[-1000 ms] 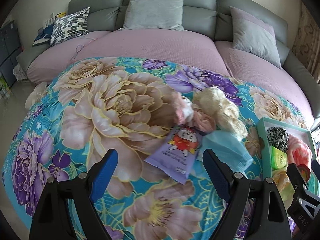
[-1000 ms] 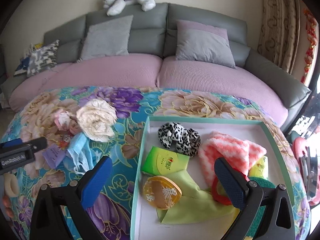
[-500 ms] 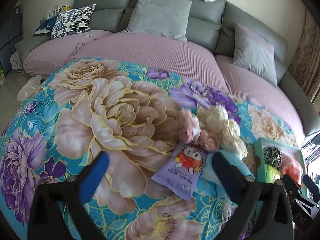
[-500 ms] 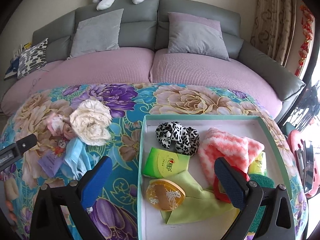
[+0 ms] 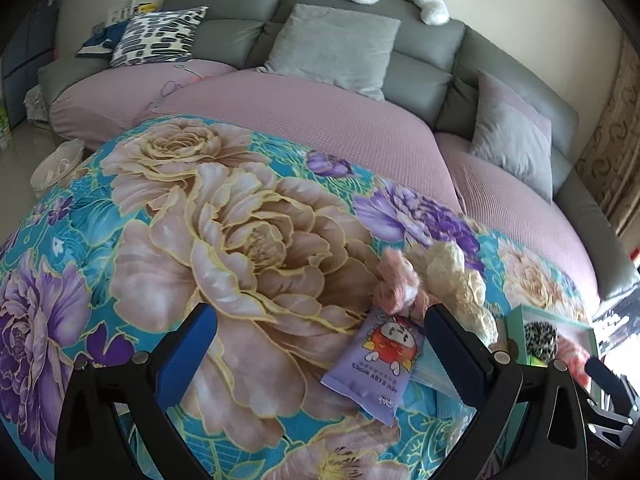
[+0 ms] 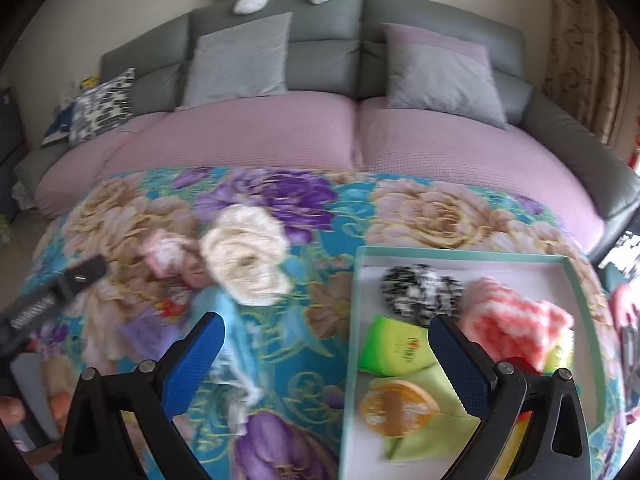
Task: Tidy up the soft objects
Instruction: 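Withdraw both open tools from the tray back to the pile, then grasp the purple wipes pack with the left tool while the right tool grasps the blue mask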
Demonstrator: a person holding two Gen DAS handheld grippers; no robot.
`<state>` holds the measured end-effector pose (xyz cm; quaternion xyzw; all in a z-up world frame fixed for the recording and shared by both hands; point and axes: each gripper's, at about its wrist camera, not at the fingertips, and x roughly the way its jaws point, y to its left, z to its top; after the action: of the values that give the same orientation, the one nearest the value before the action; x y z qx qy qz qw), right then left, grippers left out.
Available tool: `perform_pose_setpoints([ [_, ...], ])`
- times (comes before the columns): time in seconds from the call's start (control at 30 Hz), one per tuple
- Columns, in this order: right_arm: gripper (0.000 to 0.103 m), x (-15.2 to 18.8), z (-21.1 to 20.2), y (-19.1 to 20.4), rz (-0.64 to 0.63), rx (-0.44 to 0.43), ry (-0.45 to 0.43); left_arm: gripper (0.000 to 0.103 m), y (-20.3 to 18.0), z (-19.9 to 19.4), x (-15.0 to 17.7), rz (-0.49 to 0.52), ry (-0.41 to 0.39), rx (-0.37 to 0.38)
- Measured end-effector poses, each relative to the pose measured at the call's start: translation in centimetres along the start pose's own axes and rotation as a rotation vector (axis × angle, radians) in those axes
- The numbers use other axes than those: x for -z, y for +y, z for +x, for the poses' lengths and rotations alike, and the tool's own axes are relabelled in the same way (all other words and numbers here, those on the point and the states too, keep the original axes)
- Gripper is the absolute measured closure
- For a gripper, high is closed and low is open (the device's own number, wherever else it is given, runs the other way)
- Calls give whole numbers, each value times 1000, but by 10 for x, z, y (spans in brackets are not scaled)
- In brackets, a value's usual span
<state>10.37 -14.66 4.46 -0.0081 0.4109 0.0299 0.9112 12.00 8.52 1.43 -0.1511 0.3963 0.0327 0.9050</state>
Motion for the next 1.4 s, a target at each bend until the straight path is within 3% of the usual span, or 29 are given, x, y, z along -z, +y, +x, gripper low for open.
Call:
perform_pose_setpoints([
  [0.2,0,4,9,18,-51,-14,16,0,-8,9,5,78,37,-46],
  [0.67,0,8,23,-1,-9,-6,74,0,-36,43,26,201,191,10],
  [0.83,0,9,23,-5,2,-5,79,0,-39,56,31,222,211,-59],
  [0.93,0,9,24,-6,9,-10,87,1,-42,60,34,230,221,-43],
  [1.0,0,10,24,-6,10,-12,91,6,-44,61,35,237,229,-34],
  [1.07,0,10,25,-5,8,-11,93,21,-46,62,37,242,239,-24],
  [1.4,0,11,25,-4,6,-21,98,33,-47,60,36,249,246,12],
])
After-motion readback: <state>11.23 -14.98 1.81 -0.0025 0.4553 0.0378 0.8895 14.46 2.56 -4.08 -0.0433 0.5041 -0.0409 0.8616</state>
